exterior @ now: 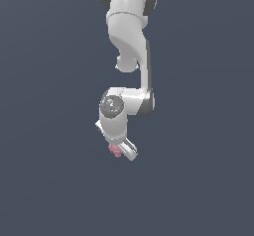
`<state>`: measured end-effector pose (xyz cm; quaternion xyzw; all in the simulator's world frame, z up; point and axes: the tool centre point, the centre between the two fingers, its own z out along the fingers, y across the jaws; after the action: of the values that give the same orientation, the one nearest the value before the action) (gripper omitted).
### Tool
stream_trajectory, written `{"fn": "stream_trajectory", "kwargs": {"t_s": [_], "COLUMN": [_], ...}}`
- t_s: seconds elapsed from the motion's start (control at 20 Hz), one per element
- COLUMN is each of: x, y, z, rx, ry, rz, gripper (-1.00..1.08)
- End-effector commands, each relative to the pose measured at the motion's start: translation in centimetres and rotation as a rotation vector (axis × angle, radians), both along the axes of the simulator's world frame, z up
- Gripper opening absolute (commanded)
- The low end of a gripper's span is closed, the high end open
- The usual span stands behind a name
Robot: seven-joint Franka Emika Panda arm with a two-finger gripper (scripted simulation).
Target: Pick up the object and move it to a goal position.
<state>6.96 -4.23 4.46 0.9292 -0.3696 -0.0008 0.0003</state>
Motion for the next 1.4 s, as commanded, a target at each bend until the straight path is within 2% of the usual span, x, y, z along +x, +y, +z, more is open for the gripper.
{"fn": "stream_trajectory", "kwargs": {"t_s": [0.0, 0.15, 0.2, 0.9, 1.35], "x": [0.1, 0.2, 0.2, 0.0, -1.4], "y": [0.0, 0.0, 0.0, 0.0, 0.5], "z": [-0.5, -0.5, -0.5, -0.2, 2.9], "rx": [0.0, 0.0, 0.0, 0.0, 0.001], "ry": [-0.002, -0.002, -0.002, -0.002, -0.001], "rz": [0.0, 0.0, 0.0, 0.0, 0.0], "gripper": [1.0, 1.0, -1.0, -1.0, -1.0]}}
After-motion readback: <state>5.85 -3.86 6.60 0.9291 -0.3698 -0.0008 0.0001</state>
